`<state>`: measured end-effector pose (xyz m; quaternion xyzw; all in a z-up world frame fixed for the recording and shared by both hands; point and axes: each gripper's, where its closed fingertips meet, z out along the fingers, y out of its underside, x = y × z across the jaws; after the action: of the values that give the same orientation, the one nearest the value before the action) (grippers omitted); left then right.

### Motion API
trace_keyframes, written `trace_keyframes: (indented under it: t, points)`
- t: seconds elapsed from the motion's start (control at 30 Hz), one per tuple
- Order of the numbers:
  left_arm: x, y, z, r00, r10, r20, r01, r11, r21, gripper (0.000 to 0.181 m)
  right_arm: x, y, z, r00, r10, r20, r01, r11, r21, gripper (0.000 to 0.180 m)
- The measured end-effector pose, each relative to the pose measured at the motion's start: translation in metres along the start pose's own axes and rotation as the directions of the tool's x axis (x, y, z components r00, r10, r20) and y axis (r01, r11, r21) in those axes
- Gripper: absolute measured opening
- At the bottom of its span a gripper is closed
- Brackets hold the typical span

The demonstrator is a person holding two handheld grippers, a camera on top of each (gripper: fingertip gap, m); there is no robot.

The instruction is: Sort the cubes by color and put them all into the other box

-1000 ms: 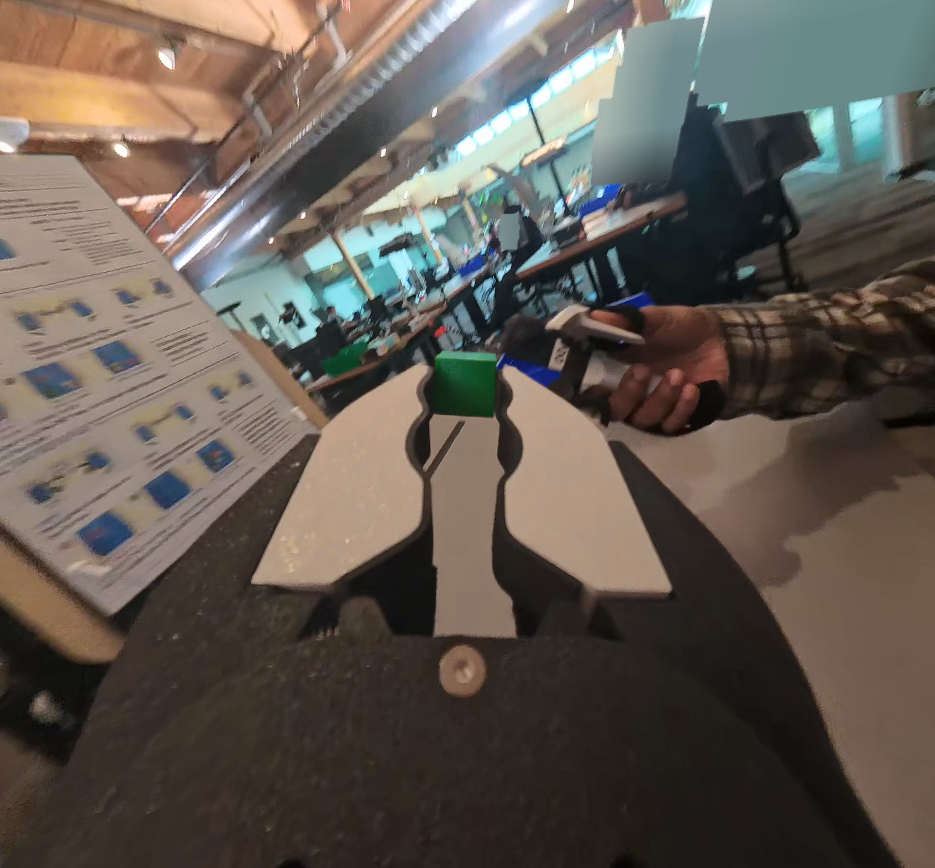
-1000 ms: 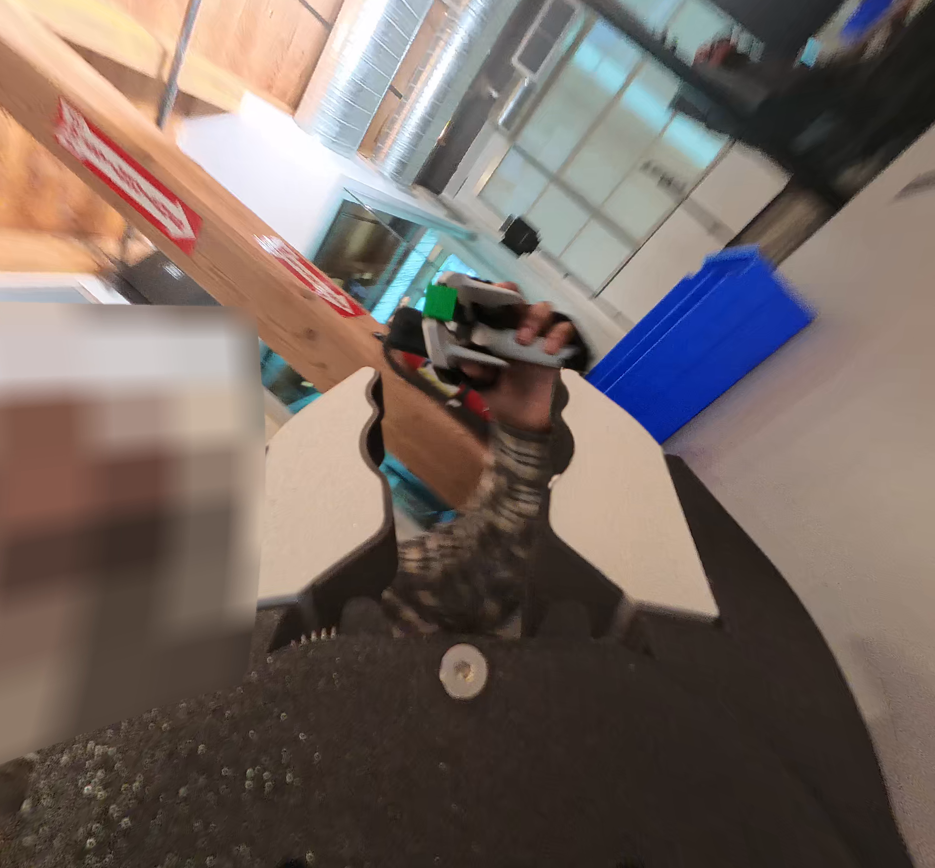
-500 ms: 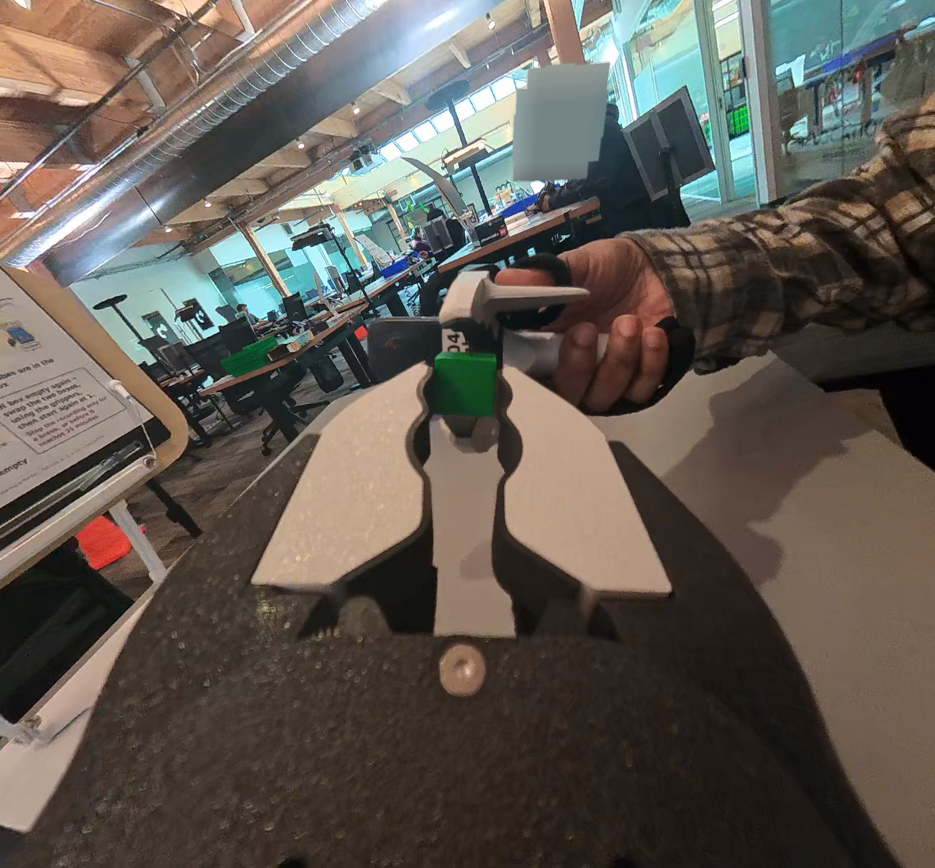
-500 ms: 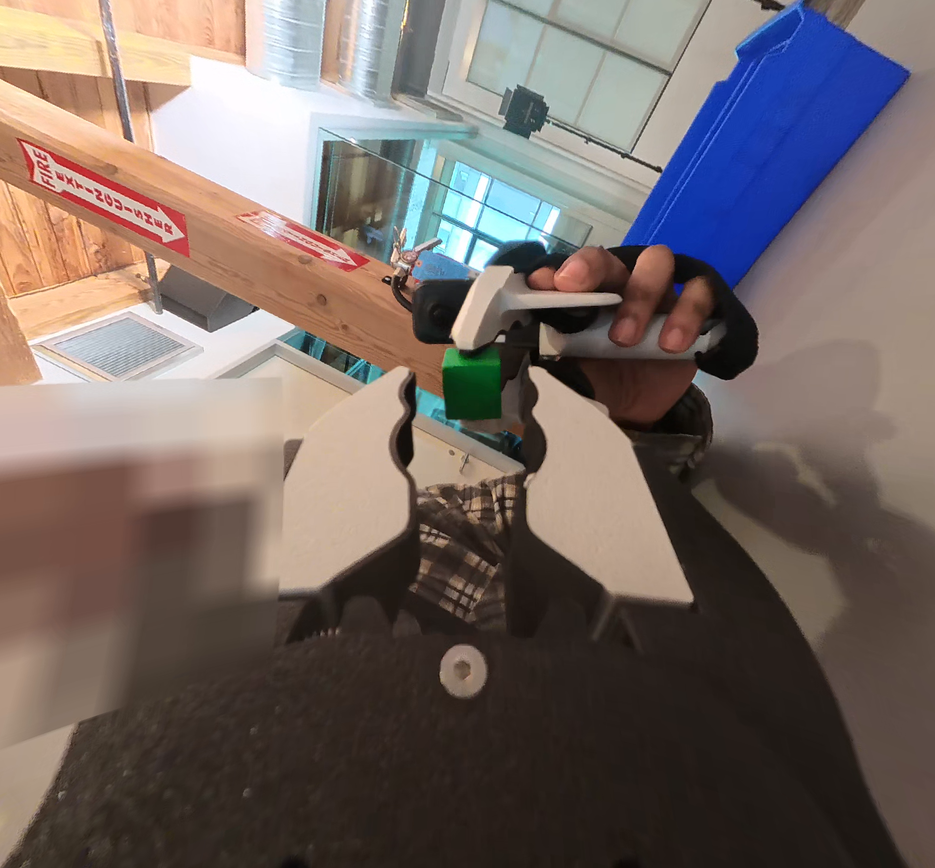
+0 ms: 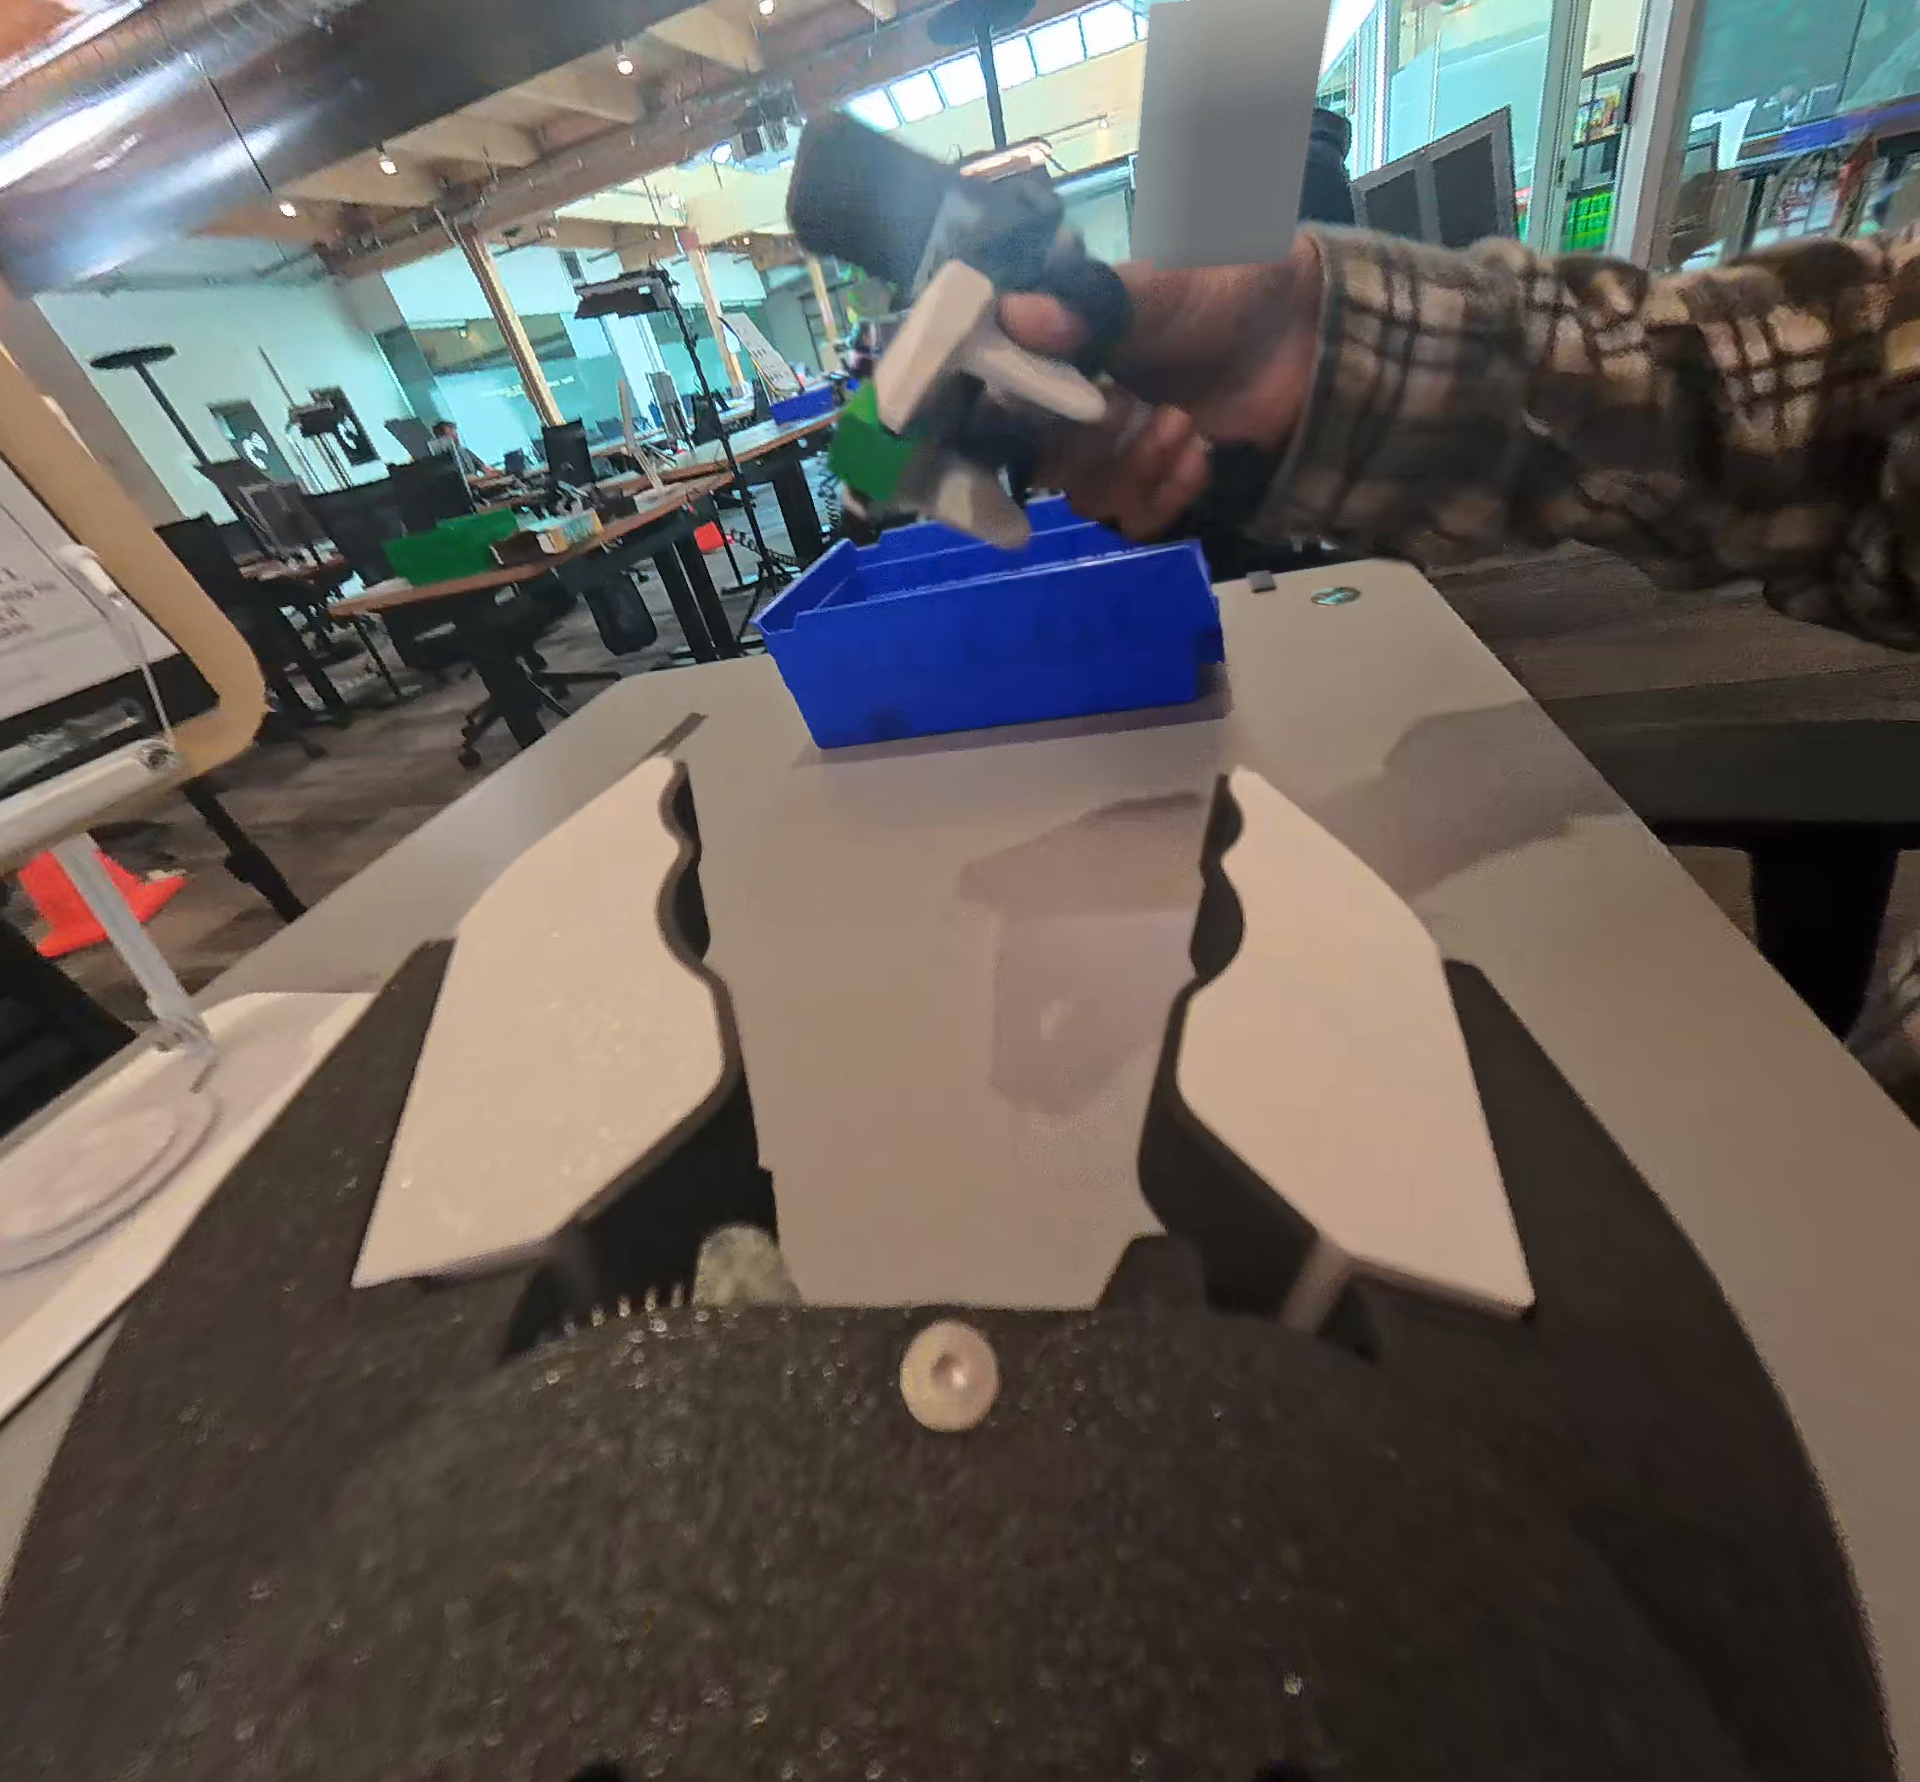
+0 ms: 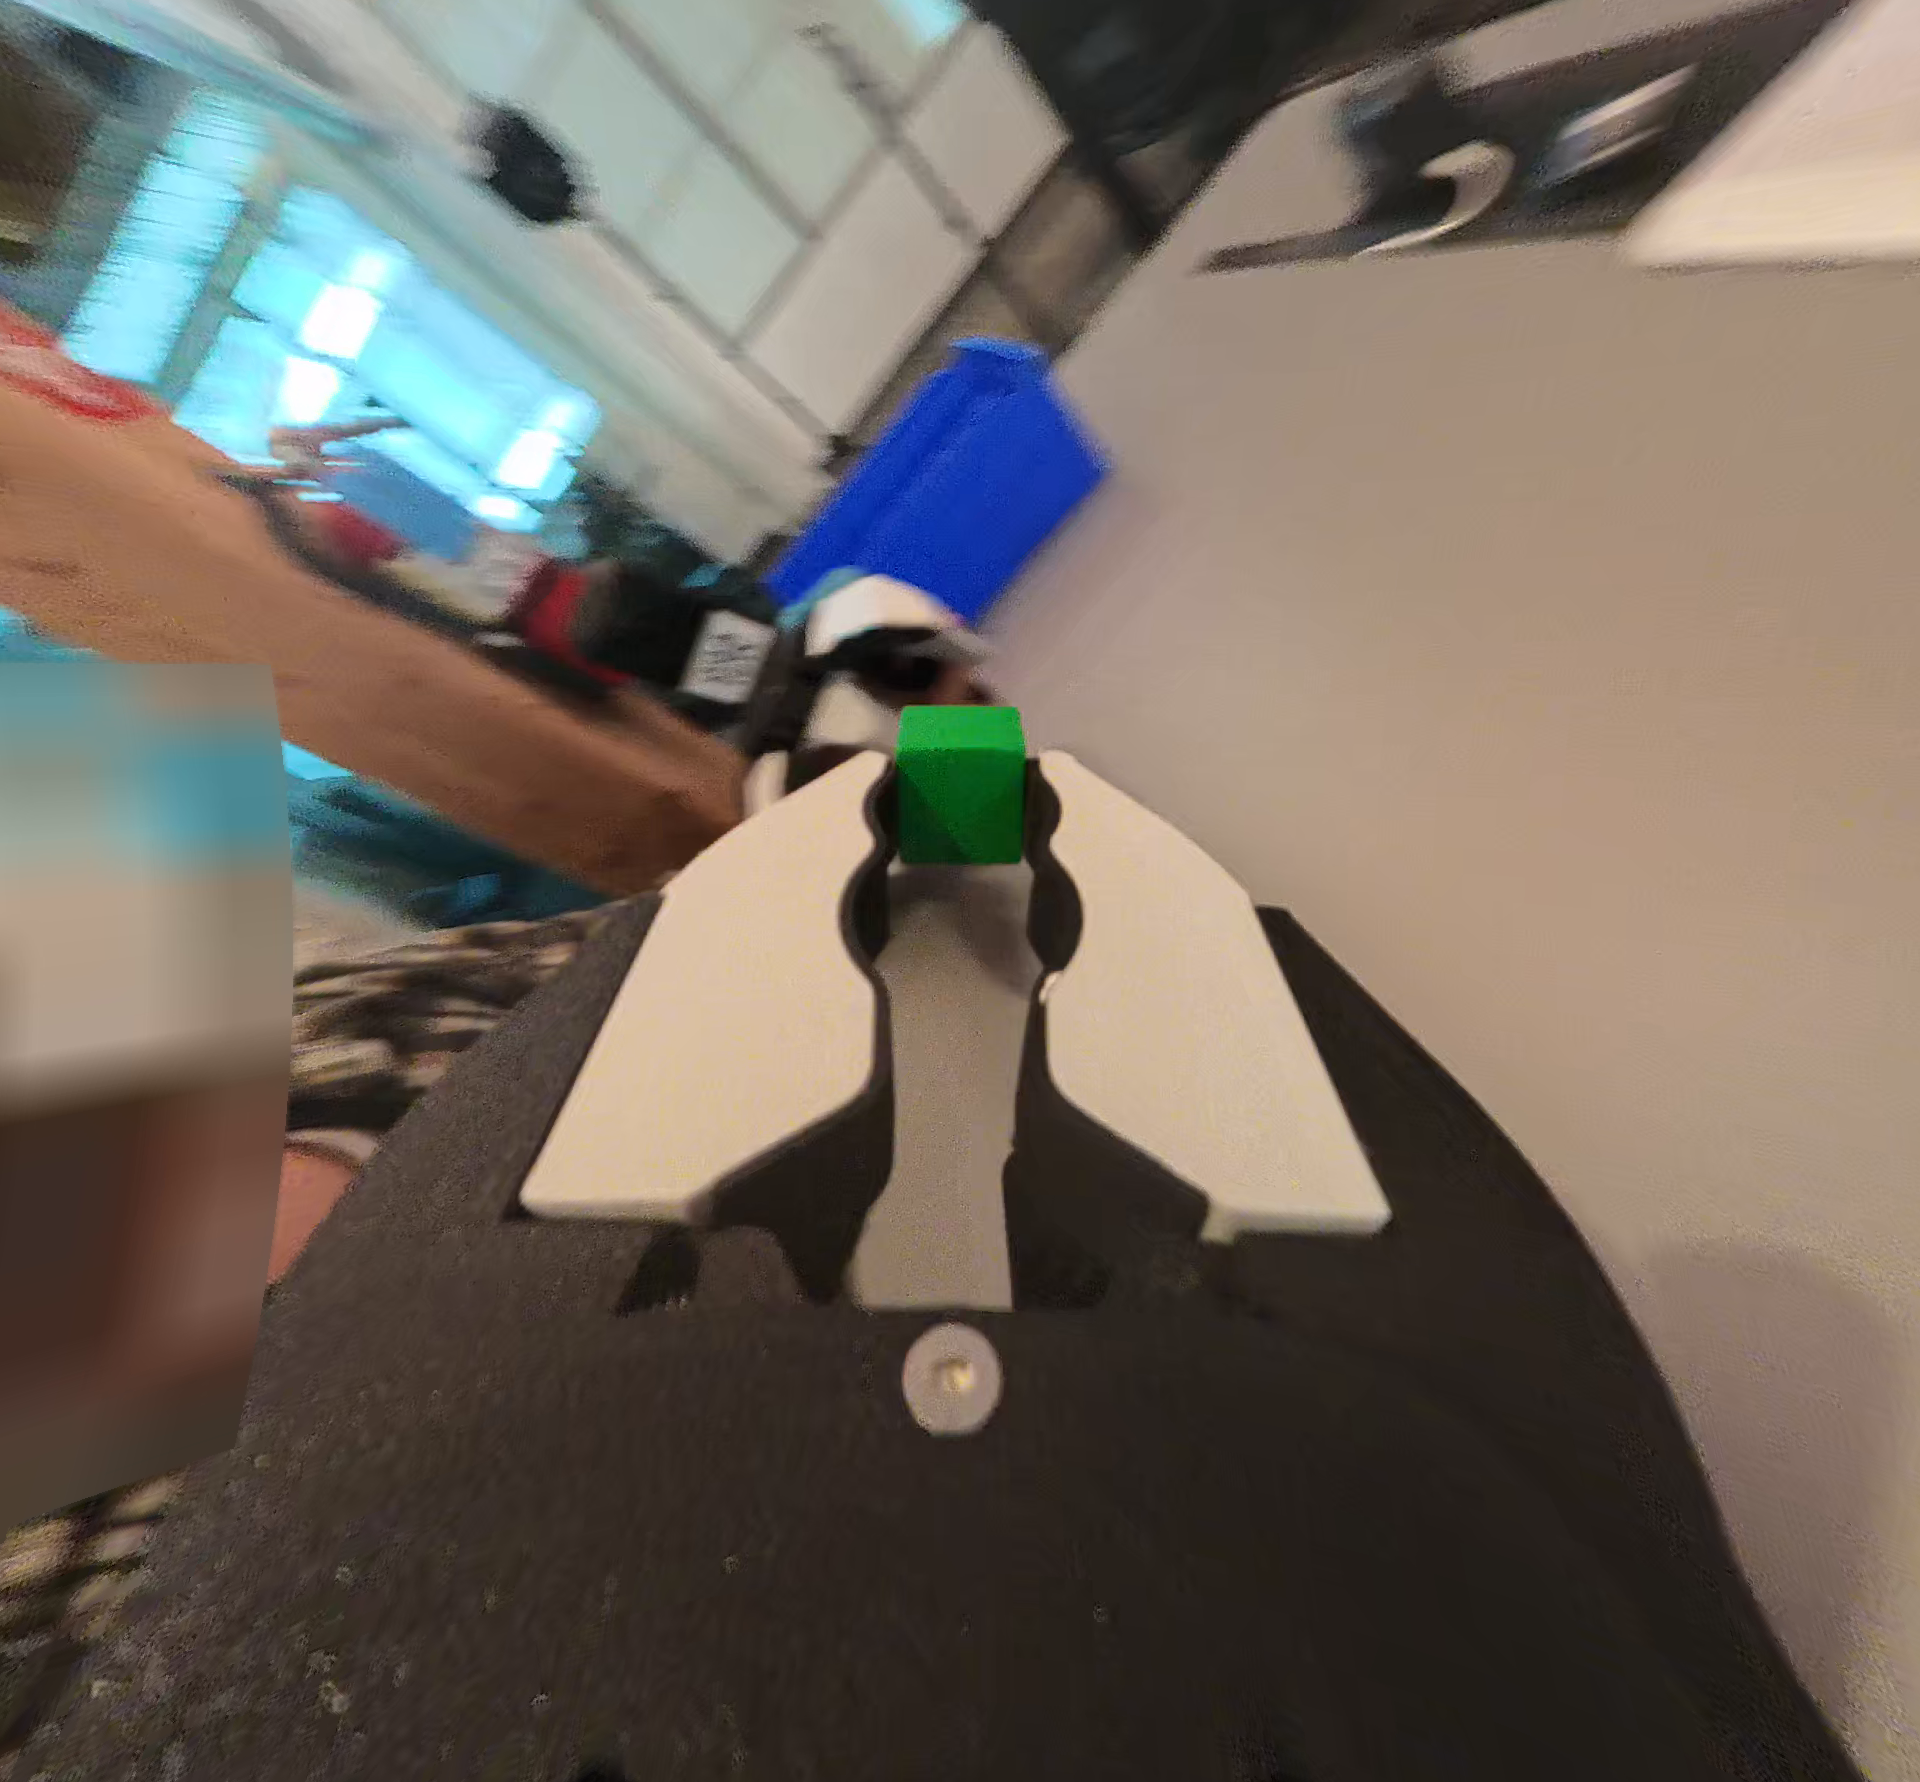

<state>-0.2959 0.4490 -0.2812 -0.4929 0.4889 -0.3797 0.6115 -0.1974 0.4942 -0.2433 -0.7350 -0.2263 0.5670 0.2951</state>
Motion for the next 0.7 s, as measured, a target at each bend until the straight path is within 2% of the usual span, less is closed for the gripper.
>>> trace_keyframes:
  t: [0.07, 0.17, 0.23, 0.3, 0.47, 0.7]
  points:
    - [0.004, 0.004, 0.004, 1.000, -0.009, -0.010, 0.009, 1.000, -0.013, 0.092, 0.033, -0.024, -0.057, 0.969, -0.074, -0.236, 0.079, 0.997, 0.014, 0.022]
    - [0.007, 0.008, 0.009, 1.000, 0.008, -0.005, -0.008, 0.999, -0.036, 0.091, 0.092, -0.047, -0.148, 0.808, -0.148, -0.571, 0.136, 0.989, -0.065, 0.022]
    - [0.006, 0.010, 0.012, 1.000, 0.029, 0.013, -0.028, 0.999, -0.043, 0.087, 0.131, -0.051, -0.198, 0.686, -0.176, -0.706, 0.108, 0.984, -0.140, 0.022]
    - [0.004, 0.014, 0.014, 0.997, 0.056, 0.045, -0.053, 0.997, -0.056, 0.081, 0.164, -0.047, -0.230, 0.617, -0.173, -0.768, 0.047, 0.982, -0.183, 0.022]
    - [-0.001, 0.015, 0.019, 0.994, 0.027, 0.106, -0.024, 0.999, -0.032, 0.070, 0.223, -0.024, -0.245, 0.593, -0.151, -0.791, -0.108, 0.959, -0.264, 0.022]
    - [-0.015, 0.018, 0.021, 0.992, -0.036, 0.120, 0.046, 0.996, -0.082, 0.061, 0.272, -0.004, -0.237, 0.602, -0.133, -0.787, -0.215, 0.923, -0.321, 0.023]
